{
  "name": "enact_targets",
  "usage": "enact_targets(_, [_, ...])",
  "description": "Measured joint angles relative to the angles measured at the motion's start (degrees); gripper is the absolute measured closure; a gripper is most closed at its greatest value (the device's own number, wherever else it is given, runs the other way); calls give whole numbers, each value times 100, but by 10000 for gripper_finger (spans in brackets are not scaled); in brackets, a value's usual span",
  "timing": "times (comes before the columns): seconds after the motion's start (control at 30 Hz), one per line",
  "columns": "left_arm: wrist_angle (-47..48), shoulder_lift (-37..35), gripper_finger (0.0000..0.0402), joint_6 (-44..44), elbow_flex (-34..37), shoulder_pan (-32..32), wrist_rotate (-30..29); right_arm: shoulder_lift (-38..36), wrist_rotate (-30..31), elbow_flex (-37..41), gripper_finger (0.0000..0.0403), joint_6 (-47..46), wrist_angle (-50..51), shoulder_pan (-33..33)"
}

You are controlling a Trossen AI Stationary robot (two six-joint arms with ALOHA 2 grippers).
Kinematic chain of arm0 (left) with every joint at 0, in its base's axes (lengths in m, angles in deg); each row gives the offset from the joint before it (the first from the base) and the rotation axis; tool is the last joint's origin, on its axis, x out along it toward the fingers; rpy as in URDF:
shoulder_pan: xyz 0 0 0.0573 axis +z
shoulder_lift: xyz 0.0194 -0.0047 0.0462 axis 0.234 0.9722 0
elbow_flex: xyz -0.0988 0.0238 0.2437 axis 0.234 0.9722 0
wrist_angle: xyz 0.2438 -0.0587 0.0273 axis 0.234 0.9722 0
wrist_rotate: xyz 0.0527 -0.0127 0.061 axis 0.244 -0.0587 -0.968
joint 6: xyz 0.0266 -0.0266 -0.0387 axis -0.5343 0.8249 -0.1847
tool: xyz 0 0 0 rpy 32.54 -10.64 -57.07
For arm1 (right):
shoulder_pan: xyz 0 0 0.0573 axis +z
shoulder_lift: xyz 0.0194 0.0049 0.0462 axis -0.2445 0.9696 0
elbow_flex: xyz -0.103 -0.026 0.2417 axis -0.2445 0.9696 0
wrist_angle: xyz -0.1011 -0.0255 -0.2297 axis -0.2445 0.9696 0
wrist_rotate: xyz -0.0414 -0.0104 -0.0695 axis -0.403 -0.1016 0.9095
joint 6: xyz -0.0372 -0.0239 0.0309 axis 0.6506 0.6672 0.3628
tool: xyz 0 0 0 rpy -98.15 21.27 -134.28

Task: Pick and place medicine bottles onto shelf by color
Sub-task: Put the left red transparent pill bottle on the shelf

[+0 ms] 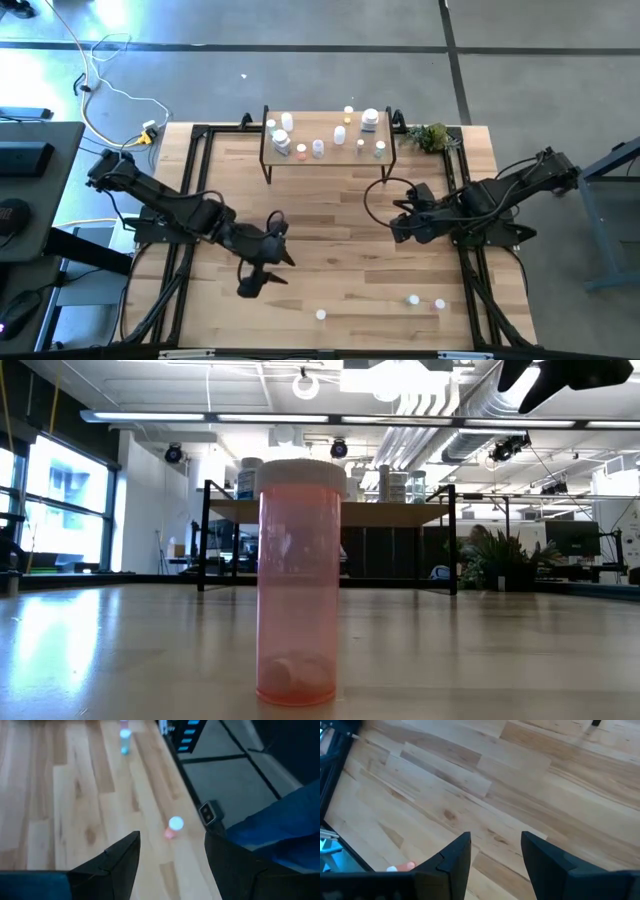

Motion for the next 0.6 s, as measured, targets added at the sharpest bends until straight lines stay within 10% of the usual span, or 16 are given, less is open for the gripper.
enact_targets(0.6, [-1088,696,152,269,-4,-572,-767,3,-12,-2,237,126,161,-2])
